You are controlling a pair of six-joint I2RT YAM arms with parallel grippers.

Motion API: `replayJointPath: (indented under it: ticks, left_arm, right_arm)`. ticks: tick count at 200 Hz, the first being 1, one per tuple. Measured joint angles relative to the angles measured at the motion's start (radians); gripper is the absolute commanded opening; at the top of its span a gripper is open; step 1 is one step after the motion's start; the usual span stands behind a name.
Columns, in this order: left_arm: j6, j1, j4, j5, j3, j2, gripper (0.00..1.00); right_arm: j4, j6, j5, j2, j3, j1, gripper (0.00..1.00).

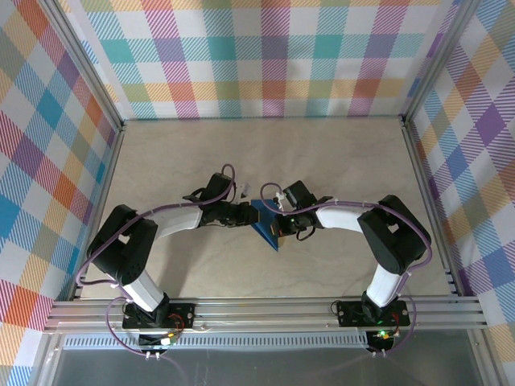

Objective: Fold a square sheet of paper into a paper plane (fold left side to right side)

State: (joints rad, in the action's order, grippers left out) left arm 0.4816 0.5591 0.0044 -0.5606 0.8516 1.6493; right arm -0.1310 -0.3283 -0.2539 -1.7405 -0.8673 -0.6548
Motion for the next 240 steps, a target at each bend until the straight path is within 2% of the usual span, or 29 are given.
replayJointPath:
  ticks: [25, 76, 240]
  left_arm:
    - [0.019, 0.030, 0.055, -0.008, 0.012, 0.040, 0.17]
    - [0.024, 0.039, 0.062, -0.003, 0.035, 0.123, 0.15]
    - [0.018, 0.041, 0.040, 0.047, 0.039, 0.177, 0.12]
  right_arm:
    - [-0.005, 0.000, 0.001, -0.002, -0.003, 0.000, 0.00]
    - [-0.006, 0.000, 0.004, -0.002, -0.004, 0.000, 0.00]
    - [-0.026, 0.003, 0.013, -0.004, -0.018, 0.000, 0.02]
